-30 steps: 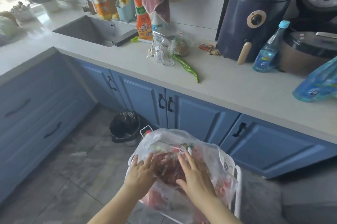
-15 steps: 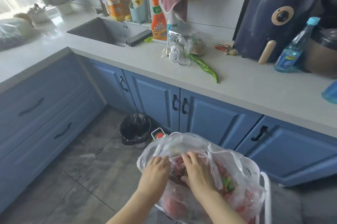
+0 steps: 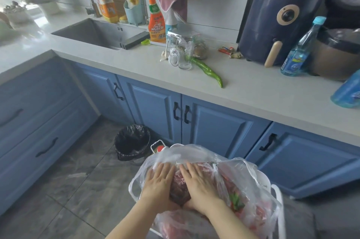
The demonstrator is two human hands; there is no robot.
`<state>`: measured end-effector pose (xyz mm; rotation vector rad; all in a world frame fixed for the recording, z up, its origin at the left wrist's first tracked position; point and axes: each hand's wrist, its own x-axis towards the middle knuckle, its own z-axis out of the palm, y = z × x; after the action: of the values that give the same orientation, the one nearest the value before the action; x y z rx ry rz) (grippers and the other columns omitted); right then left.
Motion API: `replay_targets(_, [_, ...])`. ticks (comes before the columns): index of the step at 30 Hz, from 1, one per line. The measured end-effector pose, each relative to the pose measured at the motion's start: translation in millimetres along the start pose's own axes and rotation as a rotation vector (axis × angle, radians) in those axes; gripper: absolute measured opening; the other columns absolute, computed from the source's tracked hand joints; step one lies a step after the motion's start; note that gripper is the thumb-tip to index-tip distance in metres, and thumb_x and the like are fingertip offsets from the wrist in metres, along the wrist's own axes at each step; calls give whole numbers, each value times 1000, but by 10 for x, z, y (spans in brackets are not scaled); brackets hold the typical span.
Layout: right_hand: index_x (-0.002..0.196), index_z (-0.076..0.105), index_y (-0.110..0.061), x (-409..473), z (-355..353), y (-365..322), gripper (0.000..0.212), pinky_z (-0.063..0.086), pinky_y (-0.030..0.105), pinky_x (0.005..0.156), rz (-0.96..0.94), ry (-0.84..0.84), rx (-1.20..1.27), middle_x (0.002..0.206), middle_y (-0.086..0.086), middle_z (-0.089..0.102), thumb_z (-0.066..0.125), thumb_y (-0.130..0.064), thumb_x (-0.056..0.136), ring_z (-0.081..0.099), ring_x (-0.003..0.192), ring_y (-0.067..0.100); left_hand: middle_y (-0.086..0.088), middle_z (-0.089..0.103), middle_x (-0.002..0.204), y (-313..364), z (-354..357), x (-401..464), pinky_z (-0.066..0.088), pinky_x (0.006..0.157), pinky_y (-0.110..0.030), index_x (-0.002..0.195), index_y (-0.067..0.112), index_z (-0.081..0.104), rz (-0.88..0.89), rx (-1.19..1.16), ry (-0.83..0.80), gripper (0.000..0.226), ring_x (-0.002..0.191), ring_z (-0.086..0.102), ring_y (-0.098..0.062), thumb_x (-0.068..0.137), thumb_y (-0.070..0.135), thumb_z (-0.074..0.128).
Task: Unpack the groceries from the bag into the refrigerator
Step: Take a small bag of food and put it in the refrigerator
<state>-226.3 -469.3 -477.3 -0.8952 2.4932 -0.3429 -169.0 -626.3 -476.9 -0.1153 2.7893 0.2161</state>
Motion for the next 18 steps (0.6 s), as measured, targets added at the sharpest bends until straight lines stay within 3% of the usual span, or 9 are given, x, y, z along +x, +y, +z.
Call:
replay_targets(4, [150, 17, -20, -17, 36, -6, 94, 31, 34, 111, -10, 141, 20, 152, -3, 26, 75, -19, 76, 27, 136, 24, 13, 27, 149, 24, -38, -35, 1, 114, -47, 148, 30, 22, 62, -7, 74, 99, 146, 8, -21, 66, 67, 65])
replay_targets(8, [142, 40, -29, -233, 27, 118, 72, 37, 29, 103, 1, 337, 90, 143, -13, 42, 62, -2, 80, 39, 128, 17, 16, 36, 145, 305, -228, -68, -5, 114, -50, 144, 30, 32, 99, -21, 88, 76, 143, 17, -15, 79, 56, 62])
replay_targets(11, [139, 47, -28, -435, -109, 401, 73, 36, 23, 104, 63, 393, 128, 136, -13, 48, 75, -12, 73, 44, 123, 15, 14, 34, 149, 612, -314, -12, -6, 115, -43, 144, 32, 31, 170, -75, 146, 72, 143, 18, -16, 82, 59, 56])
replay_targets(15, [151, 18, -30, -712, -223, 672, 97, 27, 27, 114, 152, 235, 209, 152, -10, 21, 78, -30, 75, 23, 137, 10, 9, -8, 159, 914, -272, 66, -5, 119, -43, 151, 30, -1, 218, -189, 71, 100, 146, -9, -17, 78, 65, 57])
replay_targets(18, [150, -3, -39, -736, -163, 711, 119, 29, 34, 114, 182, 197, 250, 156, -16, 0, 82, -42, 66, 17, 143, 13, 9, -13, 156, 799, -177, 106, 3, 119, -39, 150, 27, -10, 124, -368, 26, 121, 145, -15, -16, 68, 54, 74])
